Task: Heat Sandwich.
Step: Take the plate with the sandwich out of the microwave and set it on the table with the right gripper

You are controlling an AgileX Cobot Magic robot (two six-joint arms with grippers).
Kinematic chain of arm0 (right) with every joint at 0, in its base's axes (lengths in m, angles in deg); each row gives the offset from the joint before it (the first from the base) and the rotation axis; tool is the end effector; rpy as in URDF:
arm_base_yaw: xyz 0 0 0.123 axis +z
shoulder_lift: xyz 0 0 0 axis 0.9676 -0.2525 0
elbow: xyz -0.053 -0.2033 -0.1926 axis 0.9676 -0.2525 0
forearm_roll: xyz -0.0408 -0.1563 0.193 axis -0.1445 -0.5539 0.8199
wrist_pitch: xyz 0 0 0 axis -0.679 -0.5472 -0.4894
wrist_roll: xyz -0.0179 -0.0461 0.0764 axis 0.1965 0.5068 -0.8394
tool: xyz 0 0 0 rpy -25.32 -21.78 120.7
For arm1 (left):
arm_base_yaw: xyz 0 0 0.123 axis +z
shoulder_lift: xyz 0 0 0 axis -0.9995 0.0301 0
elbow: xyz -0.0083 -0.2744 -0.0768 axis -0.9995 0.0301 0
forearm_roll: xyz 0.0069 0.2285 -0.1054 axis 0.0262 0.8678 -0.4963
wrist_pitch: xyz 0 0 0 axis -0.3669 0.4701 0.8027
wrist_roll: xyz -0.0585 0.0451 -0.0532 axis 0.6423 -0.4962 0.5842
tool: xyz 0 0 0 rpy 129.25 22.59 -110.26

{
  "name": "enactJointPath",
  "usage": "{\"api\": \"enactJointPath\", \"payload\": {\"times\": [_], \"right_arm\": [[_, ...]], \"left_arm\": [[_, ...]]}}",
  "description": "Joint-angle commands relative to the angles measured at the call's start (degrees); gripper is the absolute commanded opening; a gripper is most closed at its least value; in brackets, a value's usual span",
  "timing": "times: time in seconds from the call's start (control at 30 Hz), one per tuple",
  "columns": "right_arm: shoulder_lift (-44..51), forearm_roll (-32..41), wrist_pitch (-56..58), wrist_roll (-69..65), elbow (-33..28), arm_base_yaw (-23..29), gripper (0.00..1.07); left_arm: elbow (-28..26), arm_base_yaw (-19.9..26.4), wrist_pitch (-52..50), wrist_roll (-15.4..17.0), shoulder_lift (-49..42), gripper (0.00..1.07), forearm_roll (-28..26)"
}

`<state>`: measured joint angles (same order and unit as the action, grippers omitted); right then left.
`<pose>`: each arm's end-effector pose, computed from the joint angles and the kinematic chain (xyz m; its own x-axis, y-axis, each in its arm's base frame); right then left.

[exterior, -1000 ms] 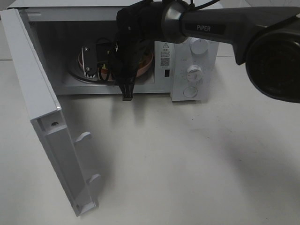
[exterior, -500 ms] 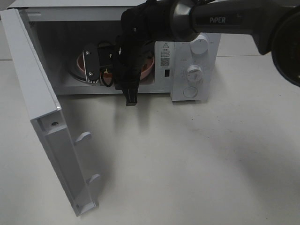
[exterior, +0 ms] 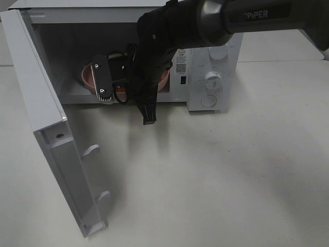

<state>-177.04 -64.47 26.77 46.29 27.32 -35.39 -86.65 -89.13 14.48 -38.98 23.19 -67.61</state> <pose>0.3769 0.3100 0.1660 0.3440 -0.9238 -0.1679 -0.8156 -0.2054 -0.5409 -0.0044 0.0000 0.2779 -0.4382 0.0456 -0.8977 0.0320 0.9989 0.0351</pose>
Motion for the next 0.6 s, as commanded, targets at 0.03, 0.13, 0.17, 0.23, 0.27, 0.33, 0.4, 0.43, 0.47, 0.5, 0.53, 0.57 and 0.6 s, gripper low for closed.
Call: {"api": "enactJointPath", "payload": {"times": [0.03,0.13,0.17,0.23,0.27,0.33,0.4,0.43,0.47,0.5,0.53,0.57,0.6], "right_arm": [[2.0,-1.1,-1.8,0.2,-1.5,0.1,0.00],[3.1,-1.1,-2.5,0.2,-3.2,0.1,0.00],[3.6,-1.3,-3.0,0.2,-4.0,0.1,0.00],[5.0,-1.5,-4.5,0.2,-6.1,0.3,0.00],[5.0,-1.5,-4.5,0.2,-6.1,0.3,0.00],[6.0,-2.2,-5.3,0.2,-7.3,0.6,0.00],[6.8,-2.9,-6.0,0.2,-8.6,0.6,0.00],[7.2,-2.9,-6.2,0.2,-9.2,0.7,0.00],[7.6,-2.9,-6.4,0.2,-9.8,0.7,0.00],[8.0,-2.9,-6.5,0.2,-10.2,0.7,0.00],[8.8,-2.9,-6.8,0.2,-11.2,0.7,0.00],[8.8,-2.9,-6.8,0.2,-11.2,0.7,0.00],[9.5,-3.0,-6.9,0.2,-11.8,0.7,0.00]], "left_arm": [[0.1,0.2,-0.5,0.2,-1.2,0.97,0.0],[0.1,0.2,-0.5,0.2,-1.2,0.97,0.0],[0.1,0.2,-0.5,0.2,-1.2,0.97,0.0],[0.1,0.2,-0.5,0.2,-1.2,0.97,0.0],[0.1,0.2,-0.5,0.2,-1.2,0.97,0.0],[0.1,0.2,-0.5,0.2,-1.2,0.97,0.0],[0.1,0.2,-0.5,0.2,-1.2,0.97,0.0],[0.1,0.2,-0.5,0.2,-1.2,0.97,0.0],[0.1,0.2,-0.5,0.2,-1.2,0.97,0.0],[0.1,0.2,-0.5,0.2,-1.2,0.97,0.0],[0.1,0.2,-0.5,0.2,-1.2,0.97,0.0],[0.1,0.2,-0.5,0.2,-1.2,0.97,0.0],[0.1,0.2,-0.5,0.2,-1.2,0.97,0.0]]}}
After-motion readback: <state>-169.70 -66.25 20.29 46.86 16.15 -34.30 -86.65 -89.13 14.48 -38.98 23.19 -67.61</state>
